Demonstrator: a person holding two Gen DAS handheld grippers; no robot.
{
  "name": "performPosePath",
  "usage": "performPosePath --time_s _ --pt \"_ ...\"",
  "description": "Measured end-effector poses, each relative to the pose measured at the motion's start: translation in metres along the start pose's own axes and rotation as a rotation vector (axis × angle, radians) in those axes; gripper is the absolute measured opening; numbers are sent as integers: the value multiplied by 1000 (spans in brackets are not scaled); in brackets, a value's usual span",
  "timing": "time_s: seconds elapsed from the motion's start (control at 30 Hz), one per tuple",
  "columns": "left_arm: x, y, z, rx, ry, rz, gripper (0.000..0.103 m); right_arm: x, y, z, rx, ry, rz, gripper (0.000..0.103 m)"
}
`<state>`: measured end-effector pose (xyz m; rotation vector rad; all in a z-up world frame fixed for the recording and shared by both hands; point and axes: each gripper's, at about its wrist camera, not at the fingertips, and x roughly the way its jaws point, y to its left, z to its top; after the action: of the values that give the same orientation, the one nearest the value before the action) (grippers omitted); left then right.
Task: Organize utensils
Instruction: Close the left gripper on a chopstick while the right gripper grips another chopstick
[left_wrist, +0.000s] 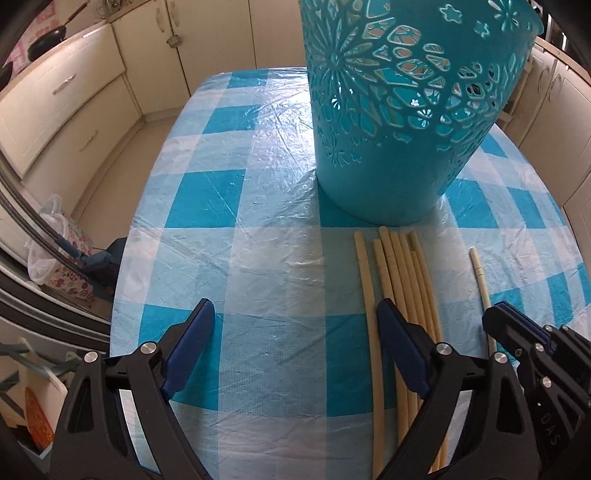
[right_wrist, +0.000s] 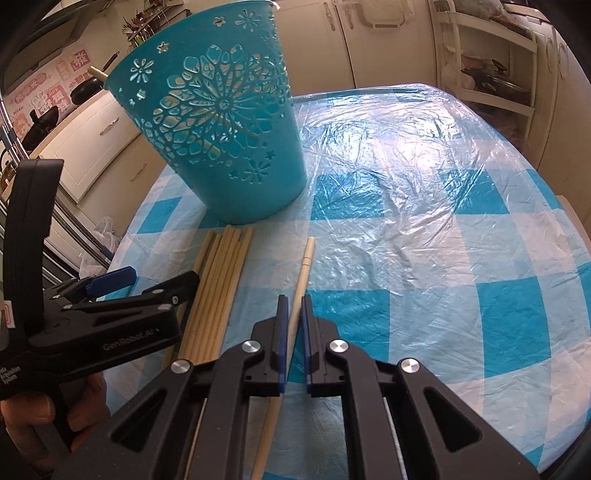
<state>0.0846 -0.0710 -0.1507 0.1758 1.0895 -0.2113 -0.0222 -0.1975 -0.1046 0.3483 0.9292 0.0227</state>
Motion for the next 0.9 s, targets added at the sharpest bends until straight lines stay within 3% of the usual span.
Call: performPosePath --time_s 0.1,0.2,0.3,0.37,0.43,0.73,0.9 --pt "0 0 4 0 1 -3 82 0 0 0 -2 -6 0 8" --pt "1 -1 11 14 -7 -15 68 1 1 0 -7 -11 -5 8" --pt "2 -4 18 33 -23 -34 45 2 2 2 -14 -15 -10 8" --pt "2 -6 21 53 -29 -59 21 3 2 2 -20 -22 -13 8" --pt "1 -7 21 62 -24 -85 8 3 5 1 -35 -30 -24 8" --pt "-18 20 -3 30 22 -195 5 3 9 -1 -67 -46 -52 8" --pt "-54 35 -14 31 -22 -231 5 3 14 -3 -86 -52 -72 8"
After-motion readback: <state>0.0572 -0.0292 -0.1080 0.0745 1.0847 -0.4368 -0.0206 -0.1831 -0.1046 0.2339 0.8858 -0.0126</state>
